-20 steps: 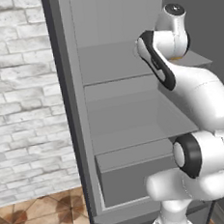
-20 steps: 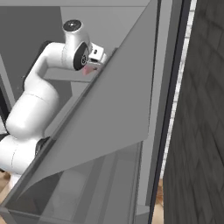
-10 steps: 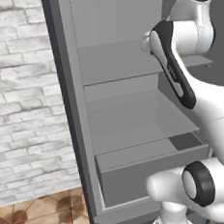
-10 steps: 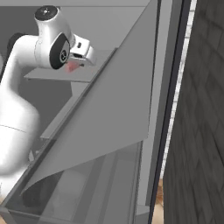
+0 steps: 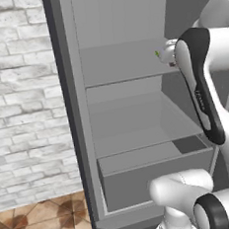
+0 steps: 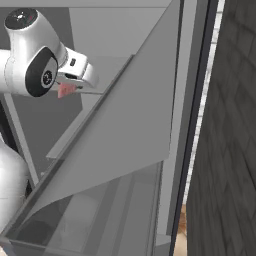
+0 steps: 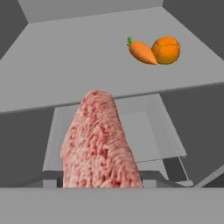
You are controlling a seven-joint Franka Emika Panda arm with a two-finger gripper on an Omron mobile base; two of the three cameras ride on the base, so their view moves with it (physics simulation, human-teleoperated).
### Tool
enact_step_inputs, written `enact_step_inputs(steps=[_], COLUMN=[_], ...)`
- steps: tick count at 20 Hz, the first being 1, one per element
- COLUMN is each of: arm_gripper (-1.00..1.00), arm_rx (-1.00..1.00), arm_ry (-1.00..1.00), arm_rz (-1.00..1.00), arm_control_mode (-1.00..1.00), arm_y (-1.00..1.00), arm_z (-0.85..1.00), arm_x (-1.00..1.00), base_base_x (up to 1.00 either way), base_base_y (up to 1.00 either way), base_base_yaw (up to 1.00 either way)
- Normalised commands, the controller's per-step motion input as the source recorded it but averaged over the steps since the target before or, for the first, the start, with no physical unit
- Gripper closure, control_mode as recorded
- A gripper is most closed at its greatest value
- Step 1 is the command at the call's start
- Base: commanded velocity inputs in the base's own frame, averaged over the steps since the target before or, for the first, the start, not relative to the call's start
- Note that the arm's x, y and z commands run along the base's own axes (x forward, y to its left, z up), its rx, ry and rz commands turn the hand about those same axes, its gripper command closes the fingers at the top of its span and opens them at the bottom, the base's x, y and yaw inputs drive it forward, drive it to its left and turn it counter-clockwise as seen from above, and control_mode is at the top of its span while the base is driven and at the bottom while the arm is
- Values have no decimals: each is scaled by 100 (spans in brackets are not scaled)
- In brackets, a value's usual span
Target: Open the fridge, remove the orange, carrot, and steak, and place them on any counter.
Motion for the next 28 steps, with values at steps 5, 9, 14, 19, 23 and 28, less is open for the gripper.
enact_step_inputs(steps=[5, 9, 14, 19, 23, 28], arm_gripper=[100, 100, 100, 100, 100, 100], arm_rx=[-1, -1, -2, 0, 0, 0], arm_ry=[0, 0, 0, 0, 0, 0], arm_rz=[0, 0, 0, 0, 0, 0], arm_control_mode=[-100, -100, -100, 100, 100, 100], arm_y=[0, 0, 1, 0, 0, 0], arm_z=[-5, -3, -3, -1, 0, 0], arm_x=[-95, -79, -60, -10, 0, 0], base_base_x=[0, 0, 0, -36, -79, -100], base_base_y=[0, 0, 0, 5, 29, 97], base_base_yaw=[0, 0, 0, 0, 4, 21])
